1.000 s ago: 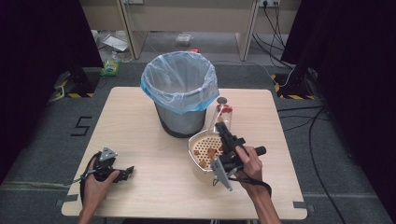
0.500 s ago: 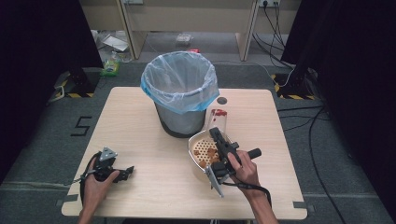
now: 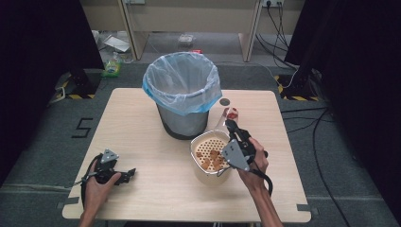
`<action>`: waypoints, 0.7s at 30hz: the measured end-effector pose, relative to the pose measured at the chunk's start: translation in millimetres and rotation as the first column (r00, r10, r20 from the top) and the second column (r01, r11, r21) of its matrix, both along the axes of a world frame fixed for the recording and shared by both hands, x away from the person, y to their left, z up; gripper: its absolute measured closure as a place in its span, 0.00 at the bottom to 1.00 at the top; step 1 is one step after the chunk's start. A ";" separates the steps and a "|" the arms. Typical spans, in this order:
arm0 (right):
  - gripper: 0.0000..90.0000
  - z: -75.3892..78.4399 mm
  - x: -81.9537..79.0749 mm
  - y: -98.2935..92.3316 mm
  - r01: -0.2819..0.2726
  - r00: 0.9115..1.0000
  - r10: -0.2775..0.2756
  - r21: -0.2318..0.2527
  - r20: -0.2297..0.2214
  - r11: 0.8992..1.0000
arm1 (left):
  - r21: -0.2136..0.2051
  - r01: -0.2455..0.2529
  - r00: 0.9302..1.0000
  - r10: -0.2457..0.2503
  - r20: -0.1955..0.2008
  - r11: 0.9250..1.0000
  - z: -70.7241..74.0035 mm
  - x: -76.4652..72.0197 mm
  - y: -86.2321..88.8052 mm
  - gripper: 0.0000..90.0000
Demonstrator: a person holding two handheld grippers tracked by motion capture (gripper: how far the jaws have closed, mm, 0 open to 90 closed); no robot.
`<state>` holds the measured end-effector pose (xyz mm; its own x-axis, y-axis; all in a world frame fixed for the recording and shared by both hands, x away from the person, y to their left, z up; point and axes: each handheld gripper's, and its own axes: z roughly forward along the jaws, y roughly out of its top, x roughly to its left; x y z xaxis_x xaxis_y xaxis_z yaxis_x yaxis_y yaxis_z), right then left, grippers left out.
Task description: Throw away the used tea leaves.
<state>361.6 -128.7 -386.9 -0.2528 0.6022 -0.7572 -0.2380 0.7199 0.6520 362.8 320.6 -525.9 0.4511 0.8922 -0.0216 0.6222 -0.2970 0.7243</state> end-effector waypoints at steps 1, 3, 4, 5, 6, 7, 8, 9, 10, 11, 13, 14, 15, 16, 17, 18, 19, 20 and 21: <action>0.96 0.9 1.8 -2.6 -0.005 1.000 0.006 0.034 -0.027 0.999 | 0.000 0.000 1.000 0.000 0.000 1.000 0.0 0.0 0.0 0.00; 0.96 2.6 5.6 -6.9 -0.007 0.998 0.013 0.086 -0.068 0.996 | -0.001 0.000 1.000 0.000 0.000 1.000 0.0 0.0 0.0 0.00; 0.96 3.2 7.8 -9.4 -0.004 0.995 0.016 0.122 -0.099 0.992 | -0.001 0.000 1.000 0.000 0.001 1.000 0.0 0.0 -0.1 0.00; 0.96 3.9 10.1 -12.0 -0.003 0.992 0.022 0.158 -0.122 0.987 | 0.000 0.000 1.000 0.000 0.001 1.000 0.0 0.0 0.0 0.00; 0.96 4.3 11.7 -13.7 -0.001 0.990 0.028 0.186 -0.142 0.983 | 0.000 0.000 1.000 0.000 0.000 1.000 0.0 0.0 0.0 0.00; 0.96 5.1 14.9 -16.7 0.002 0.985 0.036 0.220 -0.167 0.976 | 0.000 0.000 1.000 0.000 0.000 1.000 0.0 0.0 0.0 0.00; 0.96 5.5 16.9 -18.5 0.007 0.983 0.037 0.237 -0.180 0.972 | 0.000 0.000 1.000 0.000 0.000 1.000 0.0 0.0 0.0 0.00; 0.96 5.8 20.8 -21.4 0.016 0.978 0.041 0.270 -0.206 0.963 | 0.000 0.000 1.000 0.000 0.000 1.000 0.0 0.0 0.0 0.00; 0.96 5.7 23.9 -23.6 0.021 0.973 0.049 0.300 -0.224 0.954 | -0.001 0.000 1.000 0.000 0.000 1.000 0.0 0.0 0.0 0.00; 0.96 6.0 26.7 -25.2 0.022 0.970 0.057 0.316 -0.238 0.949 | 0.000 0.000 1.000 0.000 0.000 1.000 0.0 0.0 0.0 0.00; 0.96 7.2 30.8 -27.4 0.027 0.965 0.059 0.323 -0.255 0.946 | 0.000 0.000 1.000 0.000 0.000 1.000 0.0 0.0 0.0 0.00; 0.96 8.1 33.8 -29.0 0.033 0.961 0.064 0.338 -0.270 0.940 | 0.000 0.000 1.000 0.000 0.000 1.000 0.0 0.0 0.0 0.00; 0.96 8.8 36.0 -30.0 0.035 0.958 0.068 0.349 -0.279 0.936 | 0.000 0.000 1.000 0.000 0.000 1.000 0.0 0.0 0.0 0.00; 0.96 10.2 39.4 -31.8 0.042 0.954 0.070 0.364 -0.291 0.930 | -0.001 0.000 1.000 0.000 0.000 1.000 0.0 0.0 0.0 0.00; 0.96 11.7 41.9 -33.4 0.049 0.949 0.073 0.375 -0.305 0.926 | 0.000 0.000 1.000 0.000 0.000 1.000 0.0 0.0 0.0 0.00; 0.96 13.5 44.2 -35.0 0.055 0.945 0.081 0.394 -0.318 0.917 | 0.000 0.000 1.000 0.000 0.000 1.000 0.0 0.0 0.0 0.00; 0.96 15.1 46.1 -36.5 0.058 0.943 0.082 0.400 -0.323 0.915 | 0.000 0.000 1.000 0.000 0.000 1.000 0.0 0.0 0.0 0.00; 0.96 18.3 48.8 -38.2 0.066 0.943 0.074 0.402 -0.324 0.913 | -0.001 0.000 1.000 0.000 0.000 1.000 0.0 0.1 0.0 0.00; 0.96 21.1 50.8 -39.5 0.069 0.942 0.076 0.409 -0.328 0.910 | -0.001 0.000 1.000 0.000 0.000 1.000 0.0 0.1 0.0 0.00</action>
